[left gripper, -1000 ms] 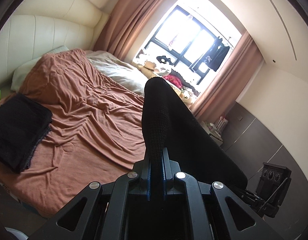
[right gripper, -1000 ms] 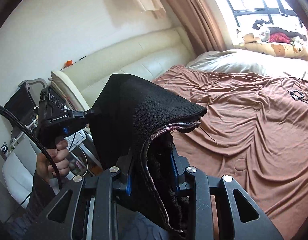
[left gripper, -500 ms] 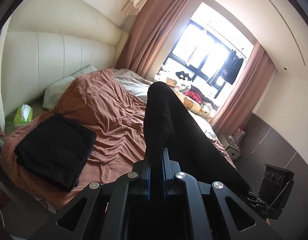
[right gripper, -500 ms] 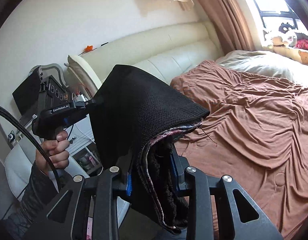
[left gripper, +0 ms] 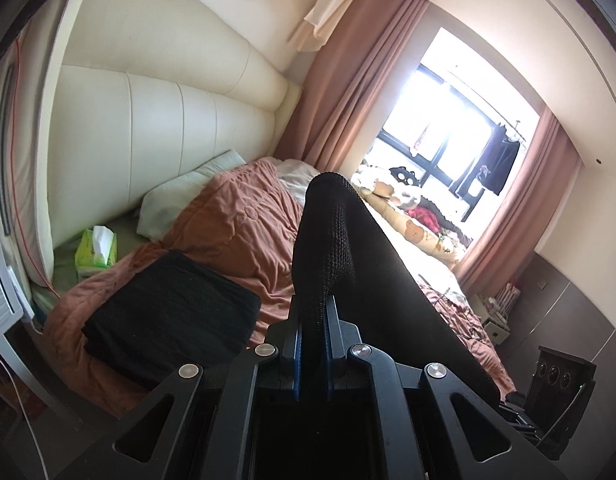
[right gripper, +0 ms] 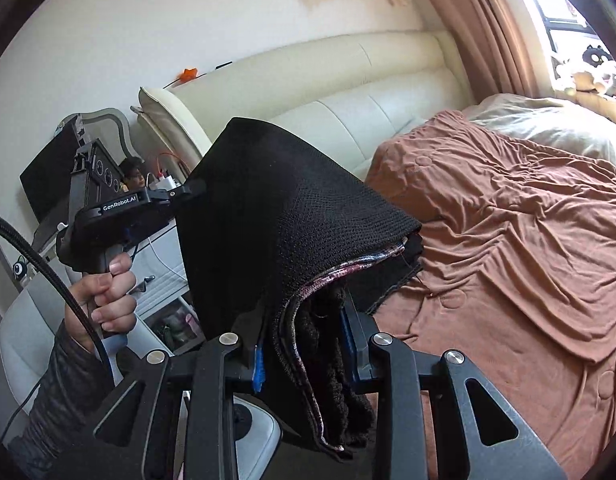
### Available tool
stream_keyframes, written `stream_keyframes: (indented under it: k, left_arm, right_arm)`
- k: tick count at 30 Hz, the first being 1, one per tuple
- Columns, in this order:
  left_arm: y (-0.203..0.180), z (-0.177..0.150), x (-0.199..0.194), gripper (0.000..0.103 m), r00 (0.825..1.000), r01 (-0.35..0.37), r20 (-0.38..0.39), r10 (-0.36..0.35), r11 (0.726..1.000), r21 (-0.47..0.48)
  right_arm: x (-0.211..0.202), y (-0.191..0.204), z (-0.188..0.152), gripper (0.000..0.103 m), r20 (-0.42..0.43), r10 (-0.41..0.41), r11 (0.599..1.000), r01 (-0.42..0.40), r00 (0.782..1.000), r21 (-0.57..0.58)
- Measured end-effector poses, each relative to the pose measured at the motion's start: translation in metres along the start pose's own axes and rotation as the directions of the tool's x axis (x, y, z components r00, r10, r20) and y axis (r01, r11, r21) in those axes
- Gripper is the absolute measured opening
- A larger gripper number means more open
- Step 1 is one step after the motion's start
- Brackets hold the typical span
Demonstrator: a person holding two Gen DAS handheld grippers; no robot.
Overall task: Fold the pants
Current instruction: 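Lift the folded shorts with both tools and carry them toward the headboard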
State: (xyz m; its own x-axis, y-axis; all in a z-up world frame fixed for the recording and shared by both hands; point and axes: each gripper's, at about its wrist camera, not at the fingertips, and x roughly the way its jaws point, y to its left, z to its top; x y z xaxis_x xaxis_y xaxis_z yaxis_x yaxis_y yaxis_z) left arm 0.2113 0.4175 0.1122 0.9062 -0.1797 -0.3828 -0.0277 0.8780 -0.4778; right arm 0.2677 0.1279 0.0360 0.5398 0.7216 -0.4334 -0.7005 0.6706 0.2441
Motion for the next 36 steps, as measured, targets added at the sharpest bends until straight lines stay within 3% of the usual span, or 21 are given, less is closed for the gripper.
stream_keyframes:
  k: [21, 36]
  left_arm:
    - [0.100, 0.045, 0.050, 0.008, 0.987, -0.148, 0.047, 0.151, 0.987, -0.054]
    - [0.161, 0.067, 0.134, 0.008, 0.965, -0.261, -0.030, 0.260, 0.963, -0.068]
  right_arm:
    - [0.150, 0.010, 0.039, 0.026, -0.100, 0.095, 0.995, -0.098, 0.990, -0.032]
    - [0.253, -0.031, 0.051, 0.026, -0.165, 0.163, 0.982, -0.145, 0.973, 0.119]
